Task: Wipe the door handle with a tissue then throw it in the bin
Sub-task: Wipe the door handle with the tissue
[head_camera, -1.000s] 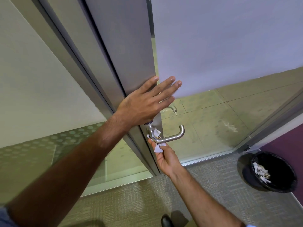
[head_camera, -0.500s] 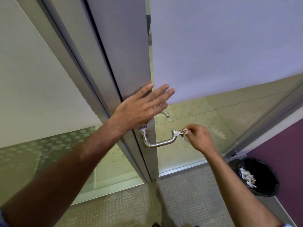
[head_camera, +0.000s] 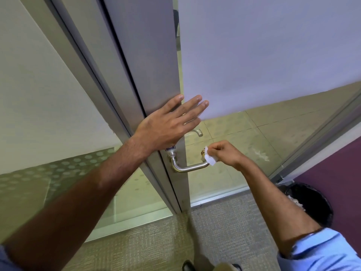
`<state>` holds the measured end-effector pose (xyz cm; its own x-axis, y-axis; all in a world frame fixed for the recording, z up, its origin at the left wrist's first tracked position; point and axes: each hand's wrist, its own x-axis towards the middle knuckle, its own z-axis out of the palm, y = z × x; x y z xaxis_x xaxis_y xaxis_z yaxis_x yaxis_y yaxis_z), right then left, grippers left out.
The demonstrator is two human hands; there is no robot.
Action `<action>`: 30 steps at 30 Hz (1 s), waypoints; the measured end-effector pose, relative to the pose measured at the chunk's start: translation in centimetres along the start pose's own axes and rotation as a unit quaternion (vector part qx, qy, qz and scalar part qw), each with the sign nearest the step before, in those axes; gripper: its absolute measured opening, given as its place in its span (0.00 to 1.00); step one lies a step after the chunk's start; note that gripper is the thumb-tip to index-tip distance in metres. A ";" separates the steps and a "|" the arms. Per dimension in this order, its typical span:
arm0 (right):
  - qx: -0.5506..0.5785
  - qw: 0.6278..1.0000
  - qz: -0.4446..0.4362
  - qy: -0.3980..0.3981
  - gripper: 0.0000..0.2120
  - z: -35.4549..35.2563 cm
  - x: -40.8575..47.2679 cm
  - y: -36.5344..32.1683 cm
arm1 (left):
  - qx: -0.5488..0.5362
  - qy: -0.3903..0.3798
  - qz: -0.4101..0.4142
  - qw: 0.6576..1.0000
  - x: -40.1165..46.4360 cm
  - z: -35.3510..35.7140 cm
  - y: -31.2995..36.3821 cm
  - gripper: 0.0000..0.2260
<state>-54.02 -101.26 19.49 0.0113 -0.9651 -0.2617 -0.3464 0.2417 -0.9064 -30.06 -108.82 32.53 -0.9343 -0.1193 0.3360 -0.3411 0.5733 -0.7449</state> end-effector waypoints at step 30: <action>0.708 0.682 0.174 0.065 0.13 12.9 -4.4 1.9 | -0.028 0.007 0.000 1.000 0.5 0.1 0.5 0.17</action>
<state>-42.59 -95.25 14.65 0.0449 -0.8032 -0.5940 0.9462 0.2250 -0.2327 -30.72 -108.65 32.26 -0.9329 -0.1074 0.3439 -0.3334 0.6187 -0.7114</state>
